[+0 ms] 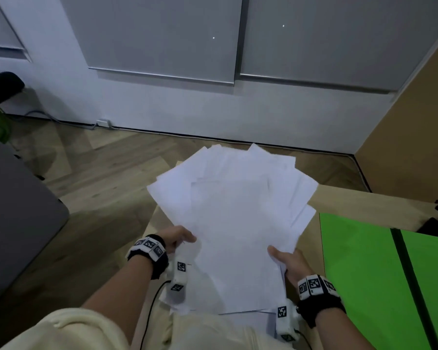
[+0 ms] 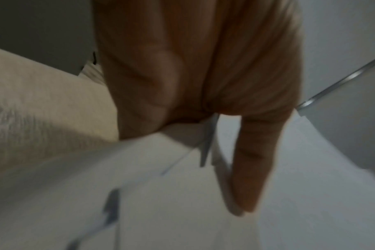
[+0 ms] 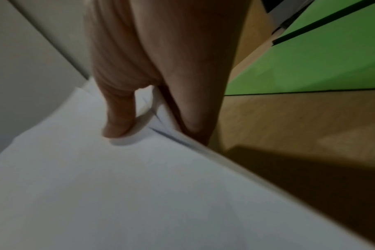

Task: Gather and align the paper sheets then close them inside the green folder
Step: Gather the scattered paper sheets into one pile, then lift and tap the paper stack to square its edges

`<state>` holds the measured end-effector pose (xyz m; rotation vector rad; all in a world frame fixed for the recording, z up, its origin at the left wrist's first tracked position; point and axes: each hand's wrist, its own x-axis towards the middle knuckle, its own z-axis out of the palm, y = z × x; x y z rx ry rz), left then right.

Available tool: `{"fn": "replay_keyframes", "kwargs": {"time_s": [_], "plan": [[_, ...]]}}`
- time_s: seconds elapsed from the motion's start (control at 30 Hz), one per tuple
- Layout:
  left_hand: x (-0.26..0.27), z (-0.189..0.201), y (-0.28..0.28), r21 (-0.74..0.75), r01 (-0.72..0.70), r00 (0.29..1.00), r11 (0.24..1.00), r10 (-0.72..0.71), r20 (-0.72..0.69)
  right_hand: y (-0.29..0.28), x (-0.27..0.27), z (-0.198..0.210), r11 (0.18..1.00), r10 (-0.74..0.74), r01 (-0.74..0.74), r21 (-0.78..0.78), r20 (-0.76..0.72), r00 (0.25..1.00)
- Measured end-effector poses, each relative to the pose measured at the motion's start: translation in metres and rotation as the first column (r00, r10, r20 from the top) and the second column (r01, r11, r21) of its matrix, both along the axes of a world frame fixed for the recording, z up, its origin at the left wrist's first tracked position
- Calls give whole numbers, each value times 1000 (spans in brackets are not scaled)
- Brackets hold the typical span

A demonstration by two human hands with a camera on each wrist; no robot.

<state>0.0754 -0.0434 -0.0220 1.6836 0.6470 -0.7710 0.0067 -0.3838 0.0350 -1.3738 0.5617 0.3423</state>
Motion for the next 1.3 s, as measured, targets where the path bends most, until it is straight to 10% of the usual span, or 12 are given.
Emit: {"fn": "replay_keyframes", "kwargs": {"time_s": [0.2,0.37,0.73,0.9,1.17,1.3], "plan": [[-39,60,-30,-205,62,998,977,-62,10,5,-8,-19,966,112,-79,246,-126,986],[-26,22,-24,-44,139,979,989,-130,160,19,-1,-15,996,81,-82,-28,-37,996],[19,222,-28,-222,-169,688,960,276,671,-1,62,147,992,-115,122,21,519,847],[11,195,-45,-226,-97,782,969,215,585,20,60,123,977,-183,213,-13,458,870],[20,238,-57,-283,-31,536,959,255,805,30,69,192,945,-291,315,88,665,687],[19,221,-41,-201,83,689,976,89,720,14,60,170,950,-128,272,-150,609,783]]}}
